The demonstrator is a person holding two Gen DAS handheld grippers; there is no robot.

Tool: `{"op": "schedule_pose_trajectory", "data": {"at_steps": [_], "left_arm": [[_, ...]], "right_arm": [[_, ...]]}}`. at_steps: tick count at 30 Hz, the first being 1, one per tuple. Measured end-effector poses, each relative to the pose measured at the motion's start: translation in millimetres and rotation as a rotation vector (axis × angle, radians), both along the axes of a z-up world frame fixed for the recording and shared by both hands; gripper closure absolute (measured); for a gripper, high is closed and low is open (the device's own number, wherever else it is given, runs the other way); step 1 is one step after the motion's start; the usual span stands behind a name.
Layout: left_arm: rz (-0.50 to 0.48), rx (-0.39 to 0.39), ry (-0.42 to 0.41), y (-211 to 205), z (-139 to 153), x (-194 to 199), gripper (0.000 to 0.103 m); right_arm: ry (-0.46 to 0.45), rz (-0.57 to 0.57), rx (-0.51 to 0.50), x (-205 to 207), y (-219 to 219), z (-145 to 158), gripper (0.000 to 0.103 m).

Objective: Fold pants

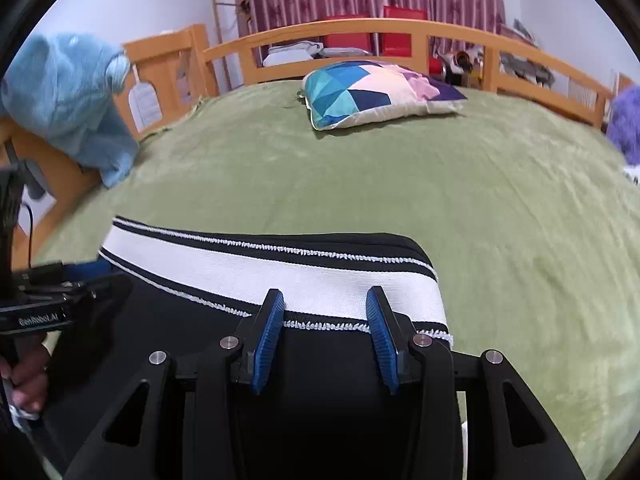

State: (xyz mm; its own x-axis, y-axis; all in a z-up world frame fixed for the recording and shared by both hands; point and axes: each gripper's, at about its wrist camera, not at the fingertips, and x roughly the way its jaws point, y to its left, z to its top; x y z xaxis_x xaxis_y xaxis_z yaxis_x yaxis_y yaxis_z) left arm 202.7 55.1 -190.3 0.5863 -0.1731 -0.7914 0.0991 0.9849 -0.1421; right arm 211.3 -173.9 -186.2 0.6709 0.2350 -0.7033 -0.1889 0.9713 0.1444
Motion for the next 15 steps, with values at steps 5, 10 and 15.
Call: {"op": "schedule_pose_trajectory", "data": {"at_steps": [5, 10, 15], "left_arm": [[0.046, 0.044, 0.044, 15, -7, -40, 0.044], [0.100, 0.047, 0.064, 26, -18, -90, 0.042], [0.146, 0.056, 0.035, 20, -16, -138, 0.042]], "right_arm": [[0.049, -0.049, -0.013, -31, -15, 7, 0.060], [0.064, -0.077, -0.061, -87, -25, 1, 0.059], [0.098, -0.076, -0.052, -128, -28, 0, 0.057]]}}
